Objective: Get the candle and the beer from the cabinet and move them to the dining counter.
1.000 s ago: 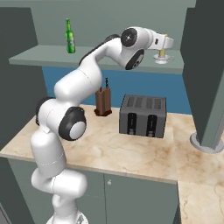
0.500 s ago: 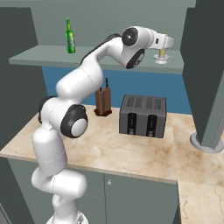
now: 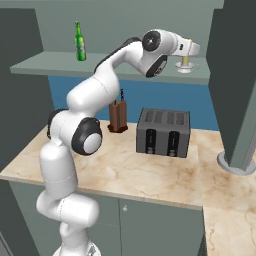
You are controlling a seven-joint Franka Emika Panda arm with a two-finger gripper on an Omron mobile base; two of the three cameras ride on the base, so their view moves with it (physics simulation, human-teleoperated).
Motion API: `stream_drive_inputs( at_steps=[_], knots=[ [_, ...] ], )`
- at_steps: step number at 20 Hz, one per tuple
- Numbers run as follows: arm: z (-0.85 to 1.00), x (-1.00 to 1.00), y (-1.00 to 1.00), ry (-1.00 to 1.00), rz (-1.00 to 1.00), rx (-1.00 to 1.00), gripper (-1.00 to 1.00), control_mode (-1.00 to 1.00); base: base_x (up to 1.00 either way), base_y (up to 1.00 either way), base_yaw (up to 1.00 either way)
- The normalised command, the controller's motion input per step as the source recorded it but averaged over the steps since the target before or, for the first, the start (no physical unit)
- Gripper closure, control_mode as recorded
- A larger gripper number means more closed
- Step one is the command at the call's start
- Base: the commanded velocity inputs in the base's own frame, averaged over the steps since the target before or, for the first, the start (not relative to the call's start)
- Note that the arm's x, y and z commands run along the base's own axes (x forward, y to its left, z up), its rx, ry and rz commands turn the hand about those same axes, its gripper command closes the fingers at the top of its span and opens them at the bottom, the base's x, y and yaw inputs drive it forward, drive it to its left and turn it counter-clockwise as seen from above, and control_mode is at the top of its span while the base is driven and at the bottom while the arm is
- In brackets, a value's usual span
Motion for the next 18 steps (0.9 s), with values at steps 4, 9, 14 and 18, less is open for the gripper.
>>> stream_drive_inputs(
  at_steps=[4,9,14,18],
  knots=[
    [0.0,0.0,-0.12,0.0,0.0,0.05,-1.0,-1.0,0.0,0.0,0.0],
    [0.0,0.0,-0.1,0.0,0.0,0.05,-1.0,-1.0,0.0,0.0,0.0],
    [0.0,0.01,-0.05,0.0,0.0,0.02,-1.0,-1.0,0.0,0.0,0.0],
    [0.0,0.05,-0.04,0.01,0.0,0.01,-1.0,-1.0,0.0,0.0,0.0]
  ],
)
